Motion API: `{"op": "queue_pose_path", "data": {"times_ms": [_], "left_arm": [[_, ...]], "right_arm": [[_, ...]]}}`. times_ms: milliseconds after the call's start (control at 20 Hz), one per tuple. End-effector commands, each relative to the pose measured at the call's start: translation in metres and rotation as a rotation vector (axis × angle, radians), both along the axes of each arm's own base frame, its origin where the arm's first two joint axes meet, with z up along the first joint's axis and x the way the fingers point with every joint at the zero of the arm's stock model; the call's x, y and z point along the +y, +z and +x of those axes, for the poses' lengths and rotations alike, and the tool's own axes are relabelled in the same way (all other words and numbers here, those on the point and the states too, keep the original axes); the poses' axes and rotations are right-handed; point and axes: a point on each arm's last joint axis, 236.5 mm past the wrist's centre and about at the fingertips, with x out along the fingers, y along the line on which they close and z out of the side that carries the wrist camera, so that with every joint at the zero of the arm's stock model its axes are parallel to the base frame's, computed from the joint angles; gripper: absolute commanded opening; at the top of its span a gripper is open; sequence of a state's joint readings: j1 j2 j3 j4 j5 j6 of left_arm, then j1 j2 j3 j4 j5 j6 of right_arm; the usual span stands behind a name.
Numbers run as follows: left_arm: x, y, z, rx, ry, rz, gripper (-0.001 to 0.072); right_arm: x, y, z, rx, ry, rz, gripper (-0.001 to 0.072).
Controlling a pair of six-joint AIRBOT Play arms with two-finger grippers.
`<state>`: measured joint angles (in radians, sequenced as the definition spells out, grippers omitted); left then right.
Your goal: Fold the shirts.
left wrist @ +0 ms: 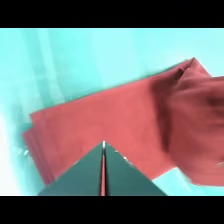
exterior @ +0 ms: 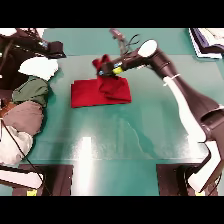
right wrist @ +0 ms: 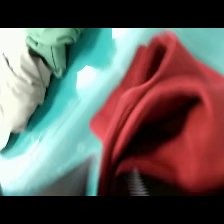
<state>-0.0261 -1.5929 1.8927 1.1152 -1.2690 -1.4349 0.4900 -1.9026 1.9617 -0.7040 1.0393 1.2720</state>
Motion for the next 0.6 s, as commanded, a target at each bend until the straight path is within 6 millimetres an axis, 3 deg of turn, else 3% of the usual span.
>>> {"op": "queue_pose_path", "data": {"times_ms": [0, 50, 100, 200, 250, 400, 550], "left_arm": [[0.014, 0.019, -0.012, -0.017, 0.013, 0.013, 0.0025], [0.014, 0.017, -0.014, -0.006, 0.008, 0.016, 0.0025], [0.014, 0.016, -0.016, 0.002, 0.004, 0.017, 0.0025], [0.015, 0.012, -0.020, 0.021, -0.007, 0.032, 0.0025], [0.015, 0.010, -0.023, 0.028, -0.024, 0.042, 0.0025], [0.015, 0.008, -0.026, 0.039, -0.034, 0.048, 0.0025], [0.015, 0.008, -0.026, 0.039, -0.034, 0.048, 0.0026]], "right_arm": [[0.068, -0.008, -0.006, -0.075, 0.016, 0.142, 0.0460], [0.081, -0.001, -0.017, -0.082, 0.047, 0.187, 0.0511], [0.082, 0.002, -0.022, -0.100, 0.071, 0.185, 0.0511], [0.057, 0.003, -0.021, -0.140, 0.113, 0.100, 0.0510], [0.035, -0.001, -0.018, -0.129, 0.122, 0.031, 0.0509], [-0.063, -0.036, -0.001, -0.011, 0.071, -0.243, 0.0508], [-0.143, -0.063, 0.010, 0.182, -0.021, -0.303, 0.0509]]}}
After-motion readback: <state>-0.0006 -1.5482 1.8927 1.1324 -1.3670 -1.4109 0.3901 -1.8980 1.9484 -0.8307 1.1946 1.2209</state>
